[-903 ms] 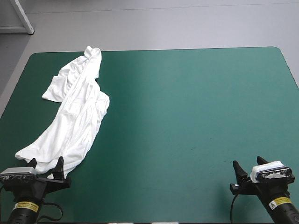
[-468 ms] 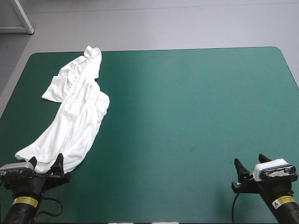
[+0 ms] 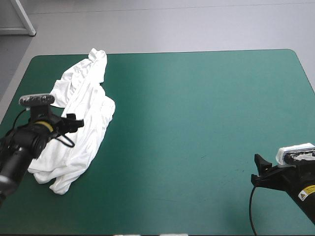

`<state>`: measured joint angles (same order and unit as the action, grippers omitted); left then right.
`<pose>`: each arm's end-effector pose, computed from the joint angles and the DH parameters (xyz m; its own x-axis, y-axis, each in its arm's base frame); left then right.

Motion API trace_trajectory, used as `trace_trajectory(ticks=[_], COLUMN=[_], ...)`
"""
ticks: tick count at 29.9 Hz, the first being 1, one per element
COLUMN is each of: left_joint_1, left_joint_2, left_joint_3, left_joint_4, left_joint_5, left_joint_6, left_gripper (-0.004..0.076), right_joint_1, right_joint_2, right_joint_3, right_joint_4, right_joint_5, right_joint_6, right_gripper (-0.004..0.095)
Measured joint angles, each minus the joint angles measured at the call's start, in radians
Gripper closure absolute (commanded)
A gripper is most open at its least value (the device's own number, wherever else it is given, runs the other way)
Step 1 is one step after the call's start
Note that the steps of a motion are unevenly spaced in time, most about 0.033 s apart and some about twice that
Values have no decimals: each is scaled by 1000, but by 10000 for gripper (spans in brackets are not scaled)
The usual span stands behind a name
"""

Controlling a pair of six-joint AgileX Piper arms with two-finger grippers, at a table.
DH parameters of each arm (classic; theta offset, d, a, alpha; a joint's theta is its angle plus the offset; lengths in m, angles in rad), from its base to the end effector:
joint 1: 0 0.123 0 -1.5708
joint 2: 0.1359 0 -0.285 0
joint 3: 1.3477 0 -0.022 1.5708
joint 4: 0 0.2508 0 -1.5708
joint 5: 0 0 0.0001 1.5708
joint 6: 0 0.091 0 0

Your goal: Fold the cloth

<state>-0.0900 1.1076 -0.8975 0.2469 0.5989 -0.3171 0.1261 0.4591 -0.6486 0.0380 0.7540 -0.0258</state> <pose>0.2286 -0.0080 0.3253 -0.6416 -0.0531 -0.7652 -0.0874 0.9962 0.0042 0.0791 0.0124 0.3306 -0.4557 -0.0559 -0.8884 -0.1478 0.9889 0.0136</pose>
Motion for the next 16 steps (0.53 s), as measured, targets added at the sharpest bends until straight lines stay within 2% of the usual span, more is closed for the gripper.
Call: trace_trajectory(ticks=[4,10,16], left_joint_1=[0,0,0], left_joint_2=[225,532,754], left_joint_3=[-167,-317,-430], left_joint_4=[-3,-6,-69], left_joint_5=[2,-4,-9], left_joint_6=[12,25,78], left_gripper=[160,160,163], right_joint_1=[0,0,0], right_joint_2=[8,9,9], right_joint_3=[-7,-10,-10], right_joint_4=[-1,-2,-2], right_joint_5=[15,51,84], right_joint_6=[2,2,2], right_gripper=[225,225,235])
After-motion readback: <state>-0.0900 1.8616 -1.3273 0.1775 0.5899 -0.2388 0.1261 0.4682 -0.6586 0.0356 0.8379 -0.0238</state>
